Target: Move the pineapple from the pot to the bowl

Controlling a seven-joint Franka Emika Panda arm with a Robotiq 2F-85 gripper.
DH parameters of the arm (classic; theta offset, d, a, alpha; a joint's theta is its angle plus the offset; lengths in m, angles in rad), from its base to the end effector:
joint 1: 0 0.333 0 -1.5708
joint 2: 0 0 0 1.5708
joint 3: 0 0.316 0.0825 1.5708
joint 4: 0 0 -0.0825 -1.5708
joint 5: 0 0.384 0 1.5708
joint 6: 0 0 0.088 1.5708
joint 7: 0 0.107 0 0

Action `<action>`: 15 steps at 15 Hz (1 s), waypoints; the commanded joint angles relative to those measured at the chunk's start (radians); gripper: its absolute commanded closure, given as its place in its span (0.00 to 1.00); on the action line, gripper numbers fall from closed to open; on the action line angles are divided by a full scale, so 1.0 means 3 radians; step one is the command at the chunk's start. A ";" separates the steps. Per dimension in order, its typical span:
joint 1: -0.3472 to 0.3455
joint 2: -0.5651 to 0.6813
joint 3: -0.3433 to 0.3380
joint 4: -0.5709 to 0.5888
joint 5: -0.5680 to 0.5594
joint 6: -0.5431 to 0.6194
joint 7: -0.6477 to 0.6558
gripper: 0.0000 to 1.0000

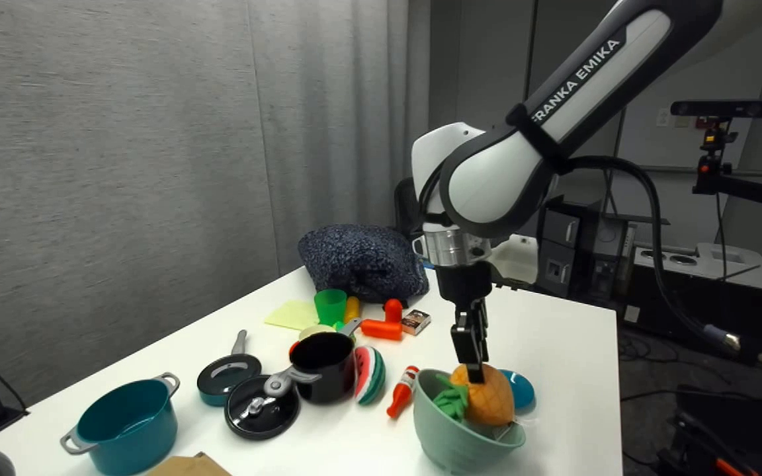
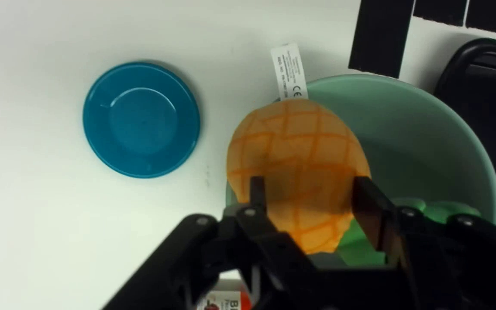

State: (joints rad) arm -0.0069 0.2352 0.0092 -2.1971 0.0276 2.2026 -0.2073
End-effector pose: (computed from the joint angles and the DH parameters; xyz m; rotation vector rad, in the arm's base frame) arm 0.5279 0.0022 0.2592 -3.0621 -0.2929 0.3494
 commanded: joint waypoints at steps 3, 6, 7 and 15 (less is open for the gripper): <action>-0.0186 -0.0363 -0.0088 -0.0362 0.0061 0.0172 -0.0222 0.01; -0.0234 -0.0468 -0.0124 -0.0460 0.0092 0.0253 -0.0287 0.00; -0.0243 -0.0499 -0.0135 -0.0485 0.0102 0.0275 -0.0296 0.00; -0.0003 -0.0148 0.0057 -0.0041 0.0398 0.0514 0.0211 0.00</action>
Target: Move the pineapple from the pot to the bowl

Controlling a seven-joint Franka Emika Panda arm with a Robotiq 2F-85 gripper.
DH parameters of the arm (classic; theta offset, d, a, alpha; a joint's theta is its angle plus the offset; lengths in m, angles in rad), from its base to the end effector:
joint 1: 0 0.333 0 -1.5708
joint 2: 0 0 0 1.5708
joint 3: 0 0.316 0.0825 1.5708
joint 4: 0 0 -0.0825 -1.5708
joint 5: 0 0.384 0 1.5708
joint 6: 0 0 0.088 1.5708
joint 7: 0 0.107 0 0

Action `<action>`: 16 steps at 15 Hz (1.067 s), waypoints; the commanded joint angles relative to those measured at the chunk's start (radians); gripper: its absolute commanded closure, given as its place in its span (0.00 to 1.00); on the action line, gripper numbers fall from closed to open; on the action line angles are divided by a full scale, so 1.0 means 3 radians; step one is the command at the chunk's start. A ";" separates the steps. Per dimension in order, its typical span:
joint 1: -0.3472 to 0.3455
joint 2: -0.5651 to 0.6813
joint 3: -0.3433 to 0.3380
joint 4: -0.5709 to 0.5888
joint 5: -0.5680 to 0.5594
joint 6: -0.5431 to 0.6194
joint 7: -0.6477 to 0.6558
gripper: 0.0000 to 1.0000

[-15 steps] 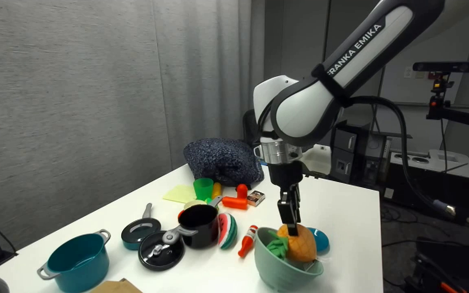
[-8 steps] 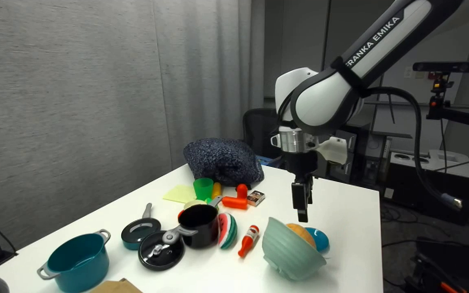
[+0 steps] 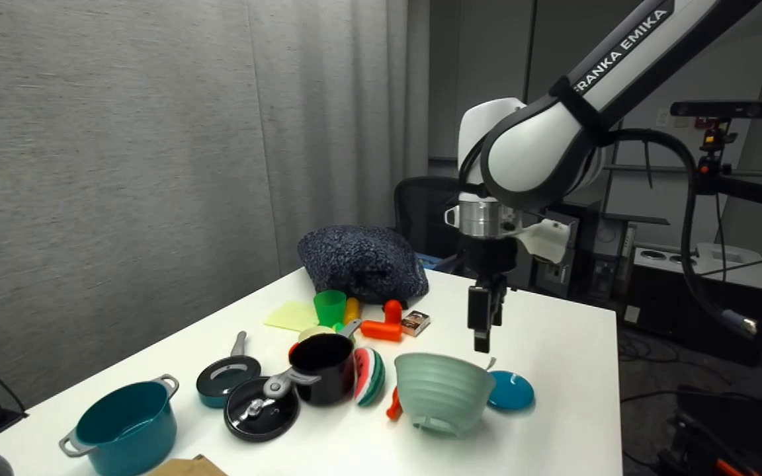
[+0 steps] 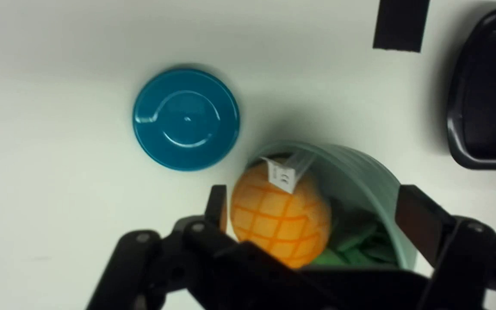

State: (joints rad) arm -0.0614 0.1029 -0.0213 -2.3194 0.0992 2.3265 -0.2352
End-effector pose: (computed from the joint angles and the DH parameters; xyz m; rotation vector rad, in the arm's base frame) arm 0.5054 -0.0402 0.2895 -3.0554 -0.1238 0.1283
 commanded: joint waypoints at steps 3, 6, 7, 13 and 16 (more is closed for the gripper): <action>0.0322 0.0552 0.0281 0.0660 0.0117 0.0309 0.0691 0.00; 0.0321 0.0634 0.0279 0.0765 0.0172 0.0469 0.0869 0.34; 0.0317 0.0661 0.0266 0.0802 0.0157 0.0501 0.0921 0.42; 0.0281 0.0542 0.0041 0.0833 -0.0168 0.0261 0.0983 0.89; 0.0184 0.0521 0.0059 0.0794 0.0012 0.0058 0.0837 1.00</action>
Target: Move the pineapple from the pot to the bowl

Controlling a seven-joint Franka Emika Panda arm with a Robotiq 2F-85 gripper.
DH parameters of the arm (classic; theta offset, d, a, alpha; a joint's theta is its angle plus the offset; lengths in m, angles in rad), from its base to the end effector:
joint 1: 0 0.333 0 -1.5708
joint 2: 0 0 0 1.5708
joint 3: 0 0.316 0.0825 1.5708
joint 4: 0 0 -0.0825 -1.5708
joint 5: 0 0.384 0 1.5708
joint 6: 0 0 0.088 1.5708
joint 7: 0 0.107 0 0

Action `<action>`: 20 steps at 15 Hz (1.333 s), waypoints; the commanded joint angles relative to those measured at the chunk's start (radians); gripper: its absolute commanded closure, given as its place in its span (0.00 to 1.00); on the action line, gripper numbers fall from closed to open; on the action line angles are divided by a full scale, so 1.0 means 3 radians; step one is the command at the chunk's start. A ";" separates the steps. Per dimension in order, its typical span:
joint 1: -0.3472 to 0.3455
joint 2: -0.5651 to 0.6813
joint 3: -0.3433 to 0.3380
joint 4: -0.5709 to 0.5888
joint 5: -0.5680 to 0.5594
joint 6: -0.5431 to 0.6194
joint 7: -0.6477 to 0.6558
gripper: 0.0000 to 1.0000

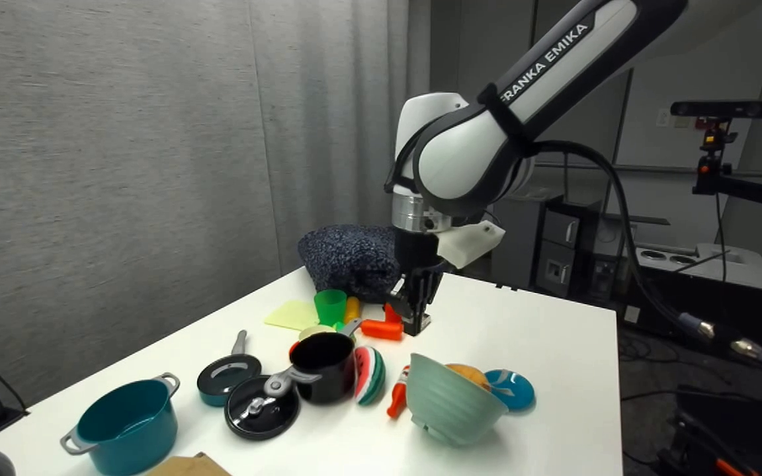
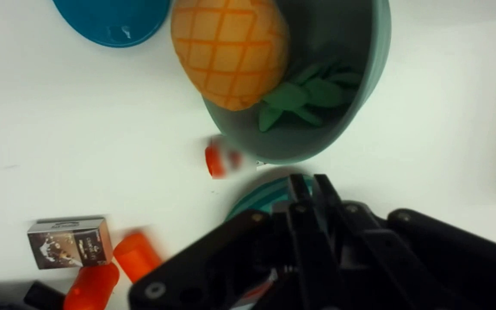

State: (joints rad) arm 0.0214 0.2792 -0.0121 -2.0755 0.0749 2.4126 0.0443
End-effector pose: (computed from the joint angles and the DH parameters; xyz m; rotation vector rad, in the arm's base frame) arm 0.5906 0.0061 0.2996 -3.0876 0.1373 -0.0876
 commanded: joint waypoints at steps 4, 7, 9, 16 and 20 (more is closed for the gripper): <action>-0.0140 -0.0033 0.0082 -0.0079 0.0287 -0.0463 -0.0260 1.00; -0.0168 -0.0059 0.0051 -0.0142 0.0292 -0.0646 -0.0287 1.00; -0.0203 -0.0059 0.0071 -0.0202 0.0430 -0.0489 -0.0325 1.00; -0.0095 0.0142 0.0374 -0.0066 0.0950 -0.0028 -0.0542 1.00; 0.0092 0.0479 0.0603 0.0272 0.0865 -0.0013 -0.0490 1.00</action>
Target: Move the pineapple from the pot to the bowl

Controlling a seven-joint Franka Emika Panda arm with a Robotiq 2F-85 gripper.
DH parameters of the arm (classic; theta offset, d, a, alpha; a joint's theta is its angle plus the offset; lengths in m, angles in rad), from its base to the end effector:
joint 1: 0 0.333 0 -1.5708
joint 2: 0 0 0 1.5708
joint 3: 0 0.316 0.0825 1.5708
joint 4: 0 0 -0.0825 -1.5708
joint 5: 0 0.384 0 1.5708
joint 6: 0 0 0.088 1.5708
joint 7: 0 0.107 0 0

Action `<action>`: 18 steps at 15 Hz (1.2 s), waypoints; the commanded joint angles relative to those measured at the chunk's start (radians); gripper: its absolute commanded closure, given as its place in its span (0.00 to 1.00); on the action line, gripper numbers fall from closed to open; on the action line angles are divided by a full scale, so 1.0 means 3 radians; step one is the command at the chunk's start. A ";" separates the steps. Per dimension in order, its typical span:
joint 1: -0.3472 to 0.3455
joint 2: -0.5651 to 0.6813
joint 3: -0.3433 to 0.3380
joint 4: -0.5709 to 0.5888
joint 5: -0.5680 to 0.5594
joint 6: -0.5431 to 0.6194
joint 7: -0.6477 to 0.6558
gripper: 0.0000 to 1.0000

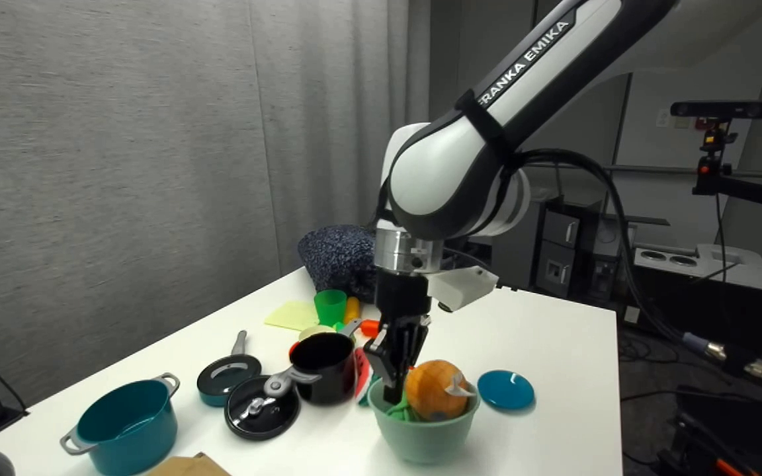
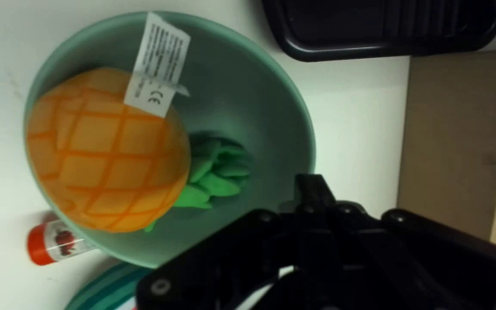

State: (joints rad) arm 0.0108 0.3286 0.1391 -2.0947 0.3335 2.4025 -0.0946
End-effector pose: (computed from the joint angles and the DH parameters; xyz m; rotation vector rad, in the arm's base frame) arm 0.5745 0.0879 0.2640 -2.8756 0.0181 0.0428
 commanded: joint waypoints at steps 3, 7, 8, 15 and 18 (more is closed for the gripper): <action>0.0183 0.0455 0.0158 0.0495 -0.0015 -0.0026 -0.0032 1.00; 0.0224 0.0505 0.0100 0.0555 -0.0138 0.0000 0.0017 1.00; 0.0239 0.0494 0.0058 0.0551 -0.0218 0.0033 0.0045 1.00; 0.0385 0.0278 -0.0404 0.0831 -0.1354 -0.0191 0.0516 1.00; 0.0346 0.0146 -0.0367 0.0953 -0.1398 -0.0335 0.0497 1.00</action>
State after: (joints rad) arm 0.1065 0.4210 0.0316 -1.8418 -0.0643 2.3785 0.0444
